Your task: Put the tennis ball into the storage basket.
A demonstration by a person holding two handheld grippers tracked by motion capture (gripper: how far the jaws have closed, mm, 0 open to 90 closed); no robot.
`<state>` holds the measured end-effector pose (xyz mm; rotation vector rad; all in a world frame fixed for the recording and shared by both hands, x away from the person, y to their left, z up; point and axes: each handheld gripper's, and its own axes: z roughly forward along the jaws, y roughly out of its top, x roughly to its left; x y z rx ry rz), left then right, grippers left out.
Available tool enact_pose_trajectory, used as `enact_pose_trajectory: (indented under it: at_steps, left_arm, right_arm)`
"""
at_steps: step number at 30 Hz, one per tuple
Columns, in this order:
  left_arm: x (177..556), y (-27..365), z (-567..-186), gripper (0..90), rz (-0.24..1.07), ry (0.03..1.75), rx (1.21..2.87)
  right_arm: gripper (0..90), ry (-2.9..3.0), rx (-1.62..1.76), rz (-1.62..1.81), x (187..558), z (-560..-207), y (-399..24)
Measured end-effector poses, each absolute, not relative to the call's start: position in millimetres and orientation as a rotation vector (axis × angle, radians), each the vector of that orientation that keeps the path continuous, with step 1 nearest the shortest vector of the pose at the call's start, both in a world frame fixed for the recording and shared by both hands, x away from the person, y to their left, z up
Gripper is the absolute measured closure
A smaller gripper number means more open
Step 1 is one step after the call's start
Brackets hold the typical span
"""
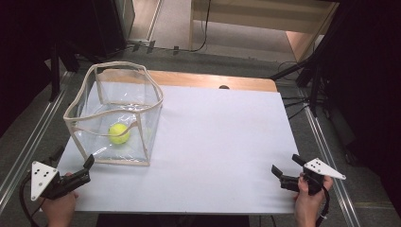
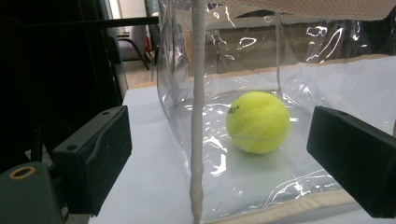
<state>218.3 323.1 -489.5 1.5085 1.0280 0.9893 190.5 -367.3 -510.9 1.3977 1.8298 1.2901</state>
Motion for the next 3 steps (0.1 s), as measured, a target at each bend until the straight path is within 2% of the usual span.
enact_pose_trajectory:
  at_steps: [3]
  left_arm:
    - [218.6,323.9,-489.1,6.9,0.986,1.033,1.504]
  right_arm:
    - [0.0,1.82,1.405,1.295,189.1,-510.0,-367.7]
